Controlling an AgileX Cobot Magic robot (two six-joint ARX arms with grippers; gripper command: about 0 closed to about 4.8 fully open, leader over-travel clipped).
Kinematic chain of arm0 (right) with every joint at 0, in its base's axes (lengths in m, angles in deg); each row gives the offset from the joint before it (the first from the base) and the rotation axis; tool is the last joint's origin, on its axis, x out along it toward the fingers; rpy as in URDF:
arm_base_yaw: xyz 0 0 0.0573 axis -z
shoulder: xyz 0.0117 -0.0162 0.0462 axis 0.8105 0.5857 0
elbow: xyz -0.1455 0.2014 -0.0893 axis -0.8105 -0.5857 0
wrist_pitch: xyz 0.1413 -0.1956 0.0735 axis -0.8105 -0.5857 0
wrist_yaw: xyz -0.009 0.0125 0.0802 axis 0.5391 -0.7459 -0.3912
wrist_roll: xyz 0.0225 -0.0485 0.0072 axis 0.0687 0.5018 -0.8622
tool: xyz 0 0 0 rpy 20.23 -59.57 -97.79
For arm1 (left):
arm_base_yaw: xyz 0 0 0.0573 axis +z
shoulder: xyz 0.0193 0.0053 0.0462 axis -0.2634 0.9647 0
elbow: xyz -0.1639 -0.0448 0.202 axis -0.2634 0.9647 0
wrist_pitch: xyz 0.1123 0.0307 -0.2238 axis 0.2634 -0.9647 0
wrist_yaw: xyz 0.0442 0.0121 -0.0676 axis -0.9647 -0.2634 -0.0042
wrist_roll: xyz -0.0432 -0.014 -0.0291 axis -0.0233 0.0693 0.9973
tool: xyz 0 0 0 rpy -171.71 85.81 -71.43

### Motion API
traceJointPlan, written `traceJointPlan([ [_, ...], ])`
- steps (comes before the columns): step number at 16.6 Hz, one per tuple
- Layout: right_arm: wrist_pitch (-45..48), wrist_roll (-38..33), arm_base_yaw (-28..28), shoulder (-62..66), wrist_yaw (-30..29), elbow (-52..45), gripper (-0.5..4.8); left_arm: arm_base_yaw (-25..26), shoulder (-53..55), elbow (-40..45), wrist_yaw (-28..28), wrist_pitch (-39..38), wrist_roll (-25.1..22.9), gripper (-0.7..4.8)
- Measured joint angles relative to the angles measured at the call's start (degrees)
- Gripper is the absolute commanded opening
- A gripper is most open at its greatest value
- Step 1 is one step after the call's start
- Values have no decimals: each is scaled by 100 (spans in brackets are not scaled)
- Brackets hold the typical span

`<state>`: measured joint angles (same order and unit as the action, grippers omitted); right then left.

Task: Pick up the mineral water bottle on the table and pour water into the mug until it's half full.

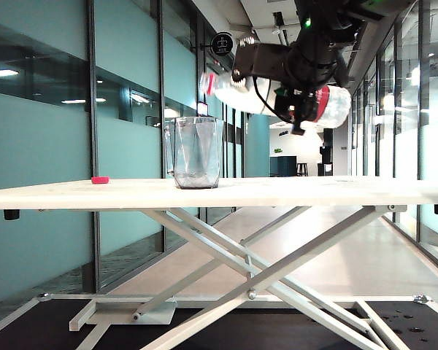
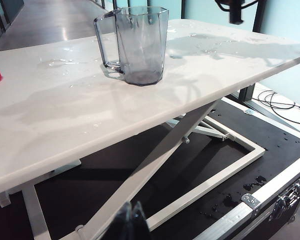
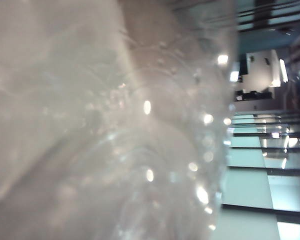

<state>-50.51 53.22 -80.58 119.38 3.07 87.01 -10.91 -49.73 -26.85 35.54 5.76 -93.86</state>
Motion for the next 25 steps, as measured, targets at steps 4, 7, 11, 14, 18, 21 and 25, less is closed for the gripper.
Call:
traceJointPlan([
  [4,-92,310,0,-37,103,0,211,0,-2,0,17,0,0,-5],
  [7,-127,872,0,-37,186,0,211,0,-2,0,20,0,0,-5],
  [11,-122,1364,-2,-37,315,0,211,0,-2,0,17,0,0,-5],
  [14,-118,1484,-2,-37,431,0,211,0,-2,0,17,0,0,-5],
  [18,-20,1530,-2,-138,457,0,211,0,-2,0,20,0,0,-5],
  [21,133,1672,-4,-181,476,13,211,0,-4,0,20,-2,0,-5],
  [25,118,1703,-7,-181,476,11,211,0,-2,0,20,-2,0,-5],
])
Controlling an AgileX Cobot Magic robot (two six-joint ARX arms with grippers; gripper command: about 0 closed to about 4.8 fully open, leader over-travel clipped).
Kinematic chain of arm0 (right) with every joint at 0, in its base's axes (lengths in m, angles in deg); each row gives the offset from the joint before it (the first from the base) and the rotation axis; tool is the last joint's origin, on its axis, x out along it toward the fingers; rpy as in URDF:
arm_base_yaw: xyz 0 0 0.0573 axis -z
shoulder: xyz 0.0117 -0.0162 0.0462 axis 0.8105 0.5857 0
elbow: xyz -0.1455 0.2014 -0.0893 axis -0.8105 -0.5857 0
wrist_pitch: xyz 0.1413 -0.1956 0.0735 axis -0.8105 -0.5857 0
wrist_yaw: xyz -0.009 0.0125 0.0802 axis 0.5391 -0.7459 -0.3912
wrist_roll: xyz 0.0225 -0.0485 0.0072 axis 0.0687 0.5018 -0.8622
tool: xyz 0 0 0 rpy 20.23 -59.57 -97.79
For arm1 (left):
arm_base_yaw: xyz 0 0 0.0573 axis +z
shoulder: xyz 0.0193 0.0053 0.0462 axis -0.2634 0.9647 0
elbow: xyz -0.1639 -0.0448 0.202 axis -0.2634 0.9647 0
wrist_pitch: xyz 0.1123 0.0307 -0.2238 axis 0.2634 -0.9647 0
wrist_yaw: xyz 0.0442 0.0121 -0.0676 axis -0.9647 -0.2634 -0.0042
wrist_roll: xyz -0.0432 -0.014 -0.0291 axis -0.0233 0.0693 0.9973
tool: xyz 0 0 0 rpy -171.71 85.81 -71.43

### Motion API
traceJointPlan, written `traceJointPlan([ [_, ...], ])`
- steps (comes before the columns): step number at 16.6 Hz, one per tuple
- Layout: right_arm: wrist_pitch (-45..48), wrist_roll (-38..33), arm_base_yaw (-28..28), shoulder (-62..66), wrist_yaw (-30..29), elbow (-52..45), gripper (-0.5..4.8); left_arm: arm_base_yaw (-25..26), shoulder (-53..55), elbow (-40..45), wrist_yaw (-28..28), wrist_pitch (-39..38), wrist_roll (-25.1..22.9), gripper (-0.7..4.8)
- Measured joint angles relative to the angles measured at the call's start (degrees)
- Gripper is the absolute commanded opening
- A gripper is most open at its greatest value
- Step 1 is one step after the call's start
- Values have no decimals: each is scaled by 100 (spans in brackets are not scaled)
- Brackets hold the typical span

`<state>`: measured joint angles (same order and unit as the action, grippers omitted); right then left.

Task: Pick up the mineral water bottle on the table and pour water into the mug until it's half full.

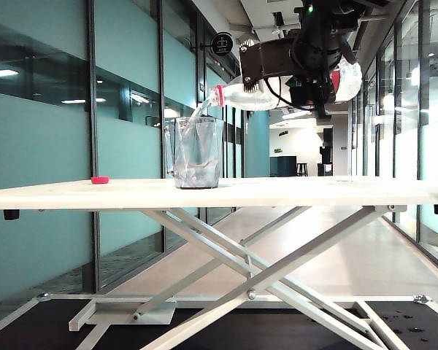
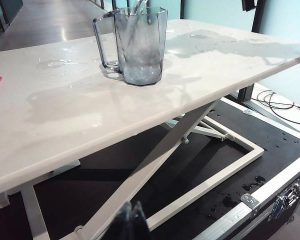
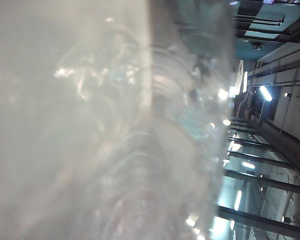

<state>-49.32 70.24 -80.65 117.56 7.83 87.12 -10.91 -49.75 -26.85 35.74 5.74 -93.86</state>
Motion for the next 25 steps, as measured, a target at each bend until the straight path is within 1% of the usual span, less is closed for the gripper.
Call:
traceJointPlan([
  [7,2,-2,0,0,0,0,211,0,0,0,0,0,0,-5],
  [9,-9,-238,0,0,0,0,211,0,-2,0,0,0,-2,-5],
  [10,-50,-737,2,-2,-13,0,210,0,0,0,0,0,-20,-5],
  [13,-413,-2282,4,-44,-597,0,211,0,-2,0,0,0,-50,-5],
  [14,-511,-2835,4,-42,-890,0,211,0,-2,0,0,0,-59,-5],
  [15,-588,-3722,9,-39,-1349,-7,210,0,-2,0,0,0,-61,-5],
  [16,-592,-4430,44,-39,-1746,-9,211,0,-2,0,0,0,-61,-5],
  [18,-417,-5449,177,-33,-2299,-50,211,0,0,0,0,0,-63,-5],
  [19,-122,-5934,286,-31,-2505,-166,211,0,0,0,-2,0,-66,-5],
  [21,848,-7154,758,28,-3104,-599,211,0,0,0,-2,0,-96,-5],
  [24,1834,-8286,1252,221,-3482,-949,211,0,0,0,0,0,-164,-5],
  [25,2310,-8832,1443,387,-3753,-1075,211,0,0,0,0,0,-173,-5],
])
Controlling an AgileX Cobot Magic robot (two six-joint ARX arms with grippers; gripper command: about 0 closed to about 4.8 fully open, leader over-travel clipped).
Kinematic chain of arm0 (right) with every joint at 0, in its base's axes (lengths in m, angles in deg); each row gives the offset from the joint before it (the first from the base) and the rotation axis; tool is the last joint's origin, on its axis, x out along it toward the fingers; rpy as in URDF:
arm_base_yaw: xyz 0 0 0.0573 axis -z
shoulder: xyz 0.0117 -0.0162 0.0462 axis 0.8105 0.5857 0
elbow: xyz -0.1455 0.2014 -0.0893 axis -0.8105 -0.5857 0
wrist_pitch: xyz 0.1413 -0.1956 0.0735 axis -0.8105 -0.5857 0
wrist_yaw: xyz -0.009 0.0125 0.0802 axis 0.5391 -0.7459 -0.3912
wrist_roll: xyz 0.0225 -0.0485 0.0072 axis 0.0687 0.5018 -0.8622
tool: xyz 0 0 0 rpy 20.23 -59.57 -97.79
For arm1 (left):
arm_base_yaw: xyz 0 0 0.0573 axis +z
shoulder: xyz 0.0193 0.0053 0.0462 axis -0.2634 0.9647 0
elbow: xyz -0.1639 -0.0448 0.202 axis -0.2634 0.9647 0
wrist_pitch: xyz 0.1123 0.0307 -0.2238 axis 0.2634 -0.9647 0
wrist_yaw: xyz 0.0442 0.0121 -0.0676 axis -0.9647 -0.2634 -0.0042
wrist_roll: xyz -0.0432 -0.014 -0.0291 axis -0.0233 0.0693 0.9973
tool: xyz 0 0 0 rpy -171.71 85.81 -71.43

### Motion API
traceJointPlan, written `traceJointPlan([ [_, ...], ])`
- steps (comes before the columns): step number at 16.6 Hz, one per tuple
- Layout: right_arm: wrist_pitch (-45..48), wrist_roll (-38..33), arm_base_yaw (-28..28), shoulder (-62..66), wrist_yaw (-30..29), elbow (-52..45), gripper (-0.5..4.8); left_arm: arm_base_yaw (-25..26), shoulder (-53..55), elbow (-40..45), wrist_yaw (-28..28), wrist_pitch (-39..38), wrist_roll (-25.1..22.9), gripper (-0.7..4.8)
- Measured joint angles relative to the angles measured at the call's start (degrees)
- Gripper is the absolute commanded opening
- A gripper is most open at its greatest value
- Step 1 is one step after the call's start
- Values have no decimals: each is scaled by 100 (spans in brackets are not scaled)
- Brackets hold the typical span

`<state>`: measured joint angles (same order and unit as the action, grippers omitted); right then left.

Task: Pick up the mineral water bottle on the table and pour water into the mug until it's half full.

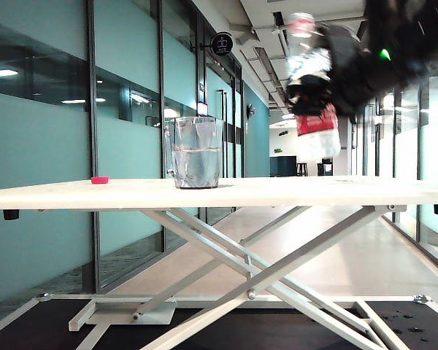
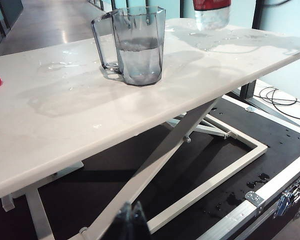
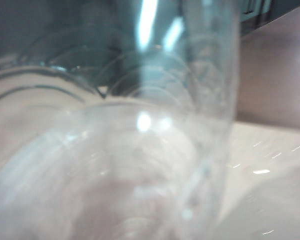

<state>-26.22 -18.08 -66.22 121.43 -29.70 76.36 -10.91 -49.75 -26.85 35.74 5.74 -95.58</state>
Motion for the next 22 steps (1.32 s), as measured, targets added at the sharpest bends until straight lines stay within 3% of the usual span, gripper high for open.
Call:
traceJointPlan([
  [3,415,-756,247,481,-374,-92,213,0,0,0,0,0,0,-5],
  [4,577,-798,251,592,-435,-90,256,0,0,0,0,0,0,-5],
  [6,903,-820,238,748,-710,-87,404,0,0,0,0,0,0,-5],
  [8,942,-831,232,758,-883,-87,479,0,0,0,0,0,-2,-5],
  [12,824,-780,247,649,-1097,-92,479,0,0,0,0,0,-2,-5],
  [17,-28,-33,249,-144,-1355,-328,479,0,0,0,0,0,-17,-5],
  [22,-420,4,400,-1637,-1137,-1624,479,0,0,0,0,0,-17,-5],
])
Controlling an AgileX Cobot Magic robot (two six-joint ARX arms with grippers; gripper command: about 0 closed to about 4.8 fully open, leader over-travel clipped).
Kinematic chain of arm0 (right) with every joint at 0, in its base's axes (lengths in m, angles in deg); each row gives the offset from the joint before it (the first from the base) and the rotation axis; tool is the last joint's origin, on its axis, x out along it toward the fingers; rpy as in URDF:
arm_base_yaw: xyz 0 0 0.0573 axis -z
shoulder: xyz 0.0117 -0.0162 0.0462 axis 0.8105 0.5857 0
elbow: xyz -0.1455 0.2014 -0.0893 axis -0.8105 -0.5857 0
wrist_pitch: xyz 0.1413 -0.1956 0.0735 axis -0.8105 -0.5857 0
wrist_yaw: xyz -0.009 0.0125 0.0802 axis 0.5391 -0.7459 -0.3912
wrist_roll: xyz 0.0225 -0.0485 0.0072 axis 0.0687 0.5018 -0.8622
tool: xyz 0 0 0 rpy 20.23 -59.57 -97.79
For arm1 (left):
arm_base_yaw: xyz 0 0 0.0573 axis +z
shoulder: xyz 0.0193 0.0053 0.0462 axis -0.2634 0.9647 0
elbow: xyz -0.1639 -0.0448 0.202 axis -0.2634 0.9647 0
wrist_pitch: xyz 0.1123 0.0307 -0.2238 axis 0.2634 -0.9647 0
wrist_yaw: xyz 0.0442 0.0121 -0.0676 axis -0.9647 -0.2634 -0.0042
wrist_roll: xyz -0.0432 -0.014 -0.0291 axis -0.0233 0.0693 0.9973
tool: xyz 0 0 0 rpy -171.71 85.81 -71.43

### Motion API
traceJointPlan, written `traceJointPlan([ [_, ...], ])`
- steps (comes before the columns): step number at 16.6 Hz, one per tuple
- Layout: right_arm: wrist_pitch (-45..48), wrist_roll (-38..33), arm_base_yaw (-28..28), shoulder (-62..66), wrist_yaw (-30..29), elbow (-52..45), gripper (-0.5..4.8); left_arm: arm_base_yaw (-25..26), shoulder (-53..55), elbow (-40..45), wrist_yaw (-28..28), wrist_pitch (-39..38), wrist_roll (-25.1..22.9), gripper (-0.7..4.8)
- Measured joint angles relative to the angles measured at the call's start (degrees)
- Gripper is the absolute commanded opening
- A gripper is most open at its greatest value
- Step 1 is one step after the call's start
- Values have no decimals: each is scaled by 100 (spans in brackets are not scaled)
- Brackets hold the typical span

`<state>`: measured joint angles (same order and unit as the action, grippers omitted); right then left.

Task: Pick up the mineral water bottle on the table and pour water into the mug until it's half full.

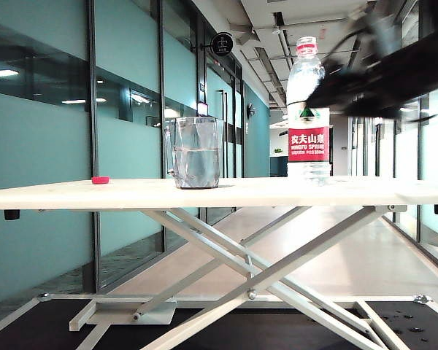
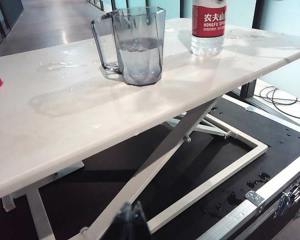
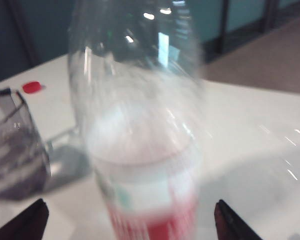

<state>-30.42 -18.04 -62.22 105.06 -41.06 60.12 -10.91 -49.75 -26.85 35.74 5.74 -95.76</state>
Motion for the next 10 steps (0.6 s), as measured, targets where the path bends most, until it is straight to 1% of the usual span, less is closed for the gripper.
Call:
traceJointPlan([
  [2,-452,-2,33,-870,184,-494,479,0,0,0,0,0,7,-5],
  [3,-671,-2,17,-1547,369,-848,319,0,-2,0,-4,0,9,-5],
  [4,-1003,-22,9,-2358,662,-1220,177,0,0,0,-50,2,9,-5],
  [5,-1207,-50,9,-2905,828,-1412,117,0,0,0,-219,22,24,-5],
  [6,-1390,-92,13,-3392,898,-1558,87,0,0,2,-435,37,118,-5],
  [7,-1613,-111,15,-3873,966,-1700,39,0,0,4,-750,109,337,-5],
  [8,-1998,-111,13,-4590,1069,-1899,-6,0,0,4,-1327,214,664,-5],
  [9,-2424,-120,2,-5246,1182,-1987,-5,7,0,4,-1853,297,857,-5],
  [10,-2702,-92,2,-5742,1331,-2094,-5,7,0,4,-2179,348,918,-5],
])
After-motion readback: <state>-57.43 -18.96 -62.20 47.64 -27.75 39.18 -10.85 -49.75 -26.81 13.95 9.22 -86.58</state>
